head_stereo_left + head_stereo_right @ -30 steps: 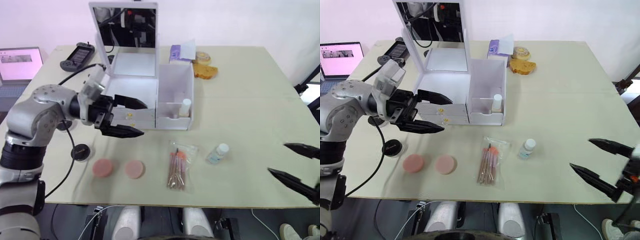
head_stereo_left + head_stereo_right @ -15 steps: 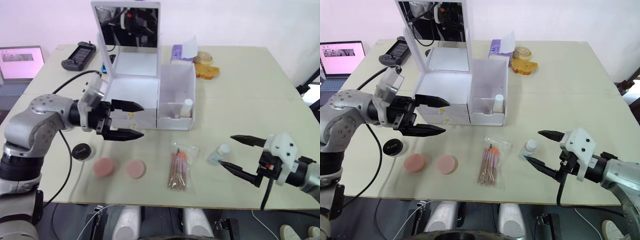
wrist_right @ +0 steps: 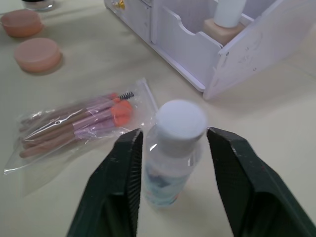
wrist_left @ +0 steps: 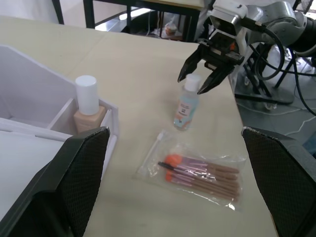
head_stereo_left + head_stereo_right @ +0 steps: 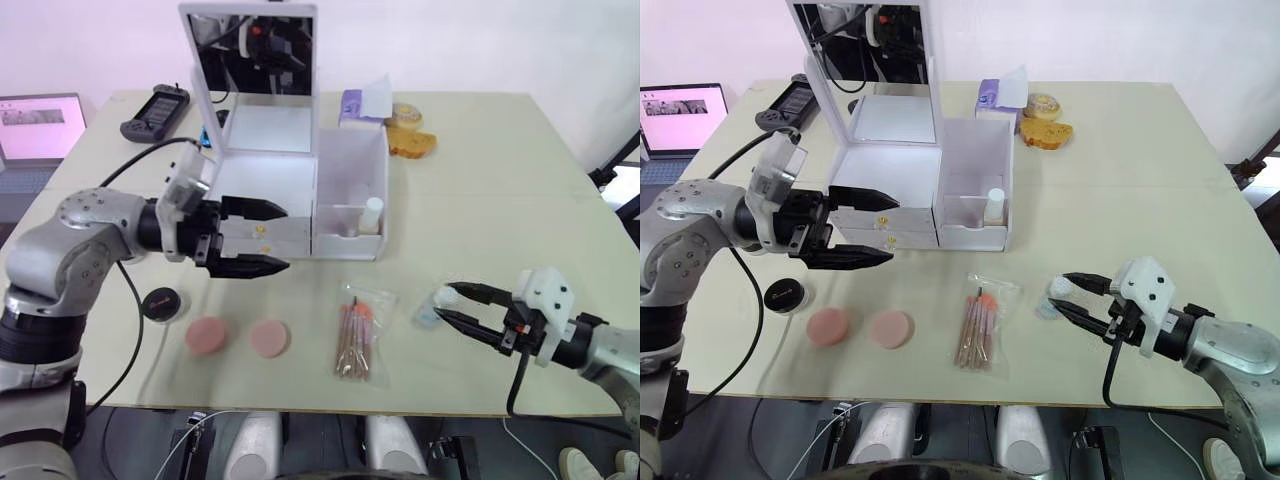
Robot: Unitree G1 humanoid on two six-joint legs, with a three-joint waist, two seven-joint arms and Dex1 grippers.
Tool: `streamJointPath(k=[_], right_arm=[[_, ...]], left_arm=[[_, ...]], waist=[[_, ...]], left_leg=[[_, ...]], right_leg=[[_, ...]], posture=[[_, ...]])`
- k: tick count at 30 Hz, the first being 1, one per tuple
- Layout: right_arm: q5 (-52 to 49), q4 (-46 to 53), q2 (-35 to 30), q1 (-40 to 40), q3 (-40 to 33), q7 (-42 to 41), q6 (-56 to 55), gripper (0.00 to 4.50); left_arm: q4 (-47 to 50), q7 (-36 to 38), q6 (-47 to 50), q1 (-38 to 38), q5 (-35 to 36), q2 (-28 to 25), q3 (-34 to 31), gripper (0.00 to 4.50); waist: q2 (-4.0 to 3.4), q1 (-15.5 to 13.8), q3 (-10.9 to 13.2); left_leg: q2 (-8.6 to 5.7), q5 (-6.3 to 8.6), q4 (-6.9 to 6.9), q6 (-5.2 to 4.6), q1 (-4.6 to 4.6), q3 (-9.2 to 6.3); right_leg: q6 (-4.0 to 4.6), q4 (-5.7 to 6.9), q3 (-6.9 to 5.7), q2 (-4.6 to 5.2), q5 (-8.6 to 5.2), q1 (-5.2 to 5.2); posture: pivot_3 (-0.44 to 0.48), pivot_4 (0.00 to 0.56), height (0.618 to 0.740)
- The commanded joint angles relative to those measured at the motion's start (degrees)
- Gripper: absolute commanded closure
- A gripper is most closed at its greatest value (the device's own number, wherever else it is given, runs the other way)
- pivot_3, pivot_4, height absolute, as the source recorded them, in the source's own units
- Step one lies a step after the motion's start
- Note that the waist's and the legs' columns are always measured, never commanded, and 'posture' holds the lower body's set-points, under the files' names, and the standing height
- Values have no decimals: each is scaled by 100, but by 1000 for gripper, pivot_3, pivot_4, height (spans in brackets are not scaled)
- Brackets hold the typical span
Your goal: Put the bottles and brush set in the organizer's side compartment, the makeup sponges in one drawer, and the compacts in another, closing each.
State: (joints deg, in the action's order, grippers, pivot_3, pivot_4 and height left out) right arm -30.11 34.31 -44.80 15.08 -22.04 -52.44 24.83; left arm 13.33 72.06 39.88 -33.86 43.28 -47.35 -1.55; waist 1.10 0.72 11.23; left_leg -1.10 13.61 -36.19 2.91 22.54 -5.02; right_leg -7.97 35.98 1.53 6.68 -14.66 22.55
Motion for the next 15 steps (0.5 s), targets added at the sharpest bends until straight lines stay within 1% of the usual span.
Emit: streamJointPath(k=[1, 10, 12, 13, 14, 15], right_arm=[[-102, -46, 19, -134, 8, -34, -122, 2311], [-161, -183, -24, -246, 89, -83, -99, 2311], [-157, -229, -22, -244, 101, -106, -111, 2849], [-176, -229, -36, -227, 103, -138, -94, 3197], [-191, -227, -48, -214, 104, -161, -82, 3659], [-212, -210, -50, -208, 93, -170, -74, 3825]], left_arm=[[171, -47, 29, -43, 72, -103, -201, 0], [198, -82, 37, -33, 44, -105, -203, 0], [177, -89, 25, -55, 27, -100, -190, 0], [149, -85, 19, -82, 15, -96, -176, 0], [130, -82, 14, -100, 6, -94, -166, 0], [105, -81, 7, -119, -2, -90, -163, 0]], waist=[[0, 4, 0], [0, -1, 0], [0, 1, 0], [0, 4, 0], [0, 4, 0], [0, 4, 0]], left_leg=[[0, 0, 0, 0, 0, 0], [0, 0, 0, 0, 0, 0], [0, 0, 0, 0, 0, 0], [0, 0, 0, 0, 0, 0], [0, 0, 0, 0, 0, 0], [0, 0, 0, 0, 0, 0]], right_leg=[[0, 0, 0, 0, 0, 0], [0, 0, 0, 0, 0, 0], [0, 0, 0, 0, 0, 0], [0, 0, 0, 0, 0, 0], [0, 1, 0, 0, 0, 0], [0, 1, 0, 0, 0, 0]], posture=[[0, 150, 740], [0, 150, 740], [0, 150, 740], [0, 150, 740], [0, 150, 740], [0, 150, 740]])
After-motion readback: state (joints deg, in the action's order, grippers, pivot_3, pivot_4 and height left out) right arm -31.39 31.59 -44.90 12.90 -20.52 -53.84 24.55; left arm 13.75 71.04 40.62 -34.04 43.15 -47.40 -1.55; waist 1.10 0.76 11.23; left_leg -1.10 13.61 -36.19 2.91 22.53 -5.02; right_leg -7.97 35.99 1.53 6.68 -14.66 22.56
